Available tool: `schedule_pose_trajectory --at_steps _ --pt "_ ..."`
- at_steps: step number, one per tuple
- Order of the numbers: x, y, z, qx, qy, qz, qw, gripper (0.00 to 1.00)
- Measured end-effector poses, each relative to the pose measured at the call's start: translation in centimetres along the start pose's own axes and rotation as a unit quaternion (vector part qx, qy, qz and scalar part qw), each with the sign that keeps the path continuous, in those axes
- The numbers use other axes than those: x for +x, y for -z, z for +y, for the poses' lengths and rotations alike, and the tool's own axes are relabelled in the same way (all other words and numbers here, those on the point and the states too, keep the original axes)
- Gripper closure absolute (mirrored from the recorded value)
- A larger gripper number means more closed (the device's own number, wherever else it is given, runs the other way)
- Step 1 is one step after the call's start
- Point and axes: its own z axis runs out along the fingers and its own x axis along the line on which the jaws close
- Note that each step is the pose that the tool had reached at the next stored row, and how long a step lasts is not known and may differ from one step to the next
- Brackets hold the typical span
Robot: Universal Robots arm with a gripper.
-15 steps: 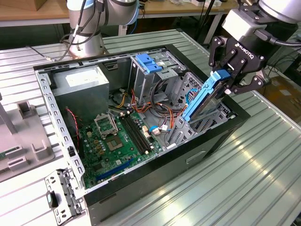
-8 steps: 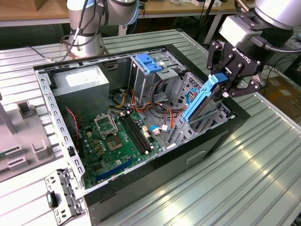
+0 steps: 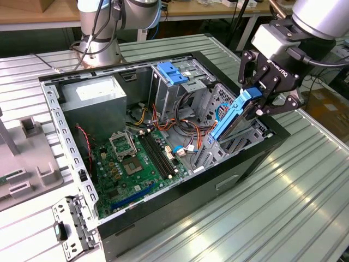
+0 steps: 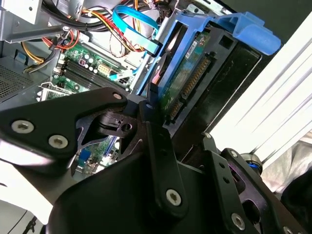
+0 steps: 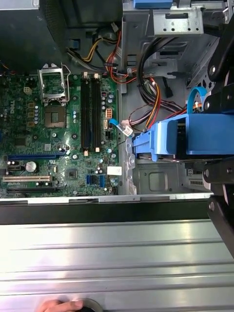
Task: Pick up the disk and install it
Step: 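Insert the disk into the insertion slot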
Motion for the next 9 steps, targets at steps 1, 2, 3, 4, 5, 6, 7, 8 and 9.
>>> schedule_pose_trajectory --at_steps 1,2,3,4,5,6,7,8,9 --pt "0.01 -0.08 0.00 0.0000 0.000 0.0000 1.00000 0.64" --pt "0.01 -0.08 0.00 0.0000 0.000 0.0001 1.00000 0.64" --pt "0.01 -0.08 0.00 0.0000 0.000 0.0001 1.00000 0.64" --pt "0.01 -0.09 0.00 0.0000 0.000 0.0001 1.00000 0.64" --pt "0.01 -0.09 0.00 0.0000 0.000 0.0000 1.00000 0.64" --pt "0.01 -0.09 0.00 0.0000 0.000 0.0000 1.00000 0.64" --pt "0.01 -0.09 0.00 0.0001 0.000 0.0001 1.00000 0.64" --pt "0.01 -0.09 0.00 0.0001 0.000 0.0002 1.00000 0.64" --pt "0.01 -0.09 0.00 0.0000 0.000 0.0001 1.00000 0.63"
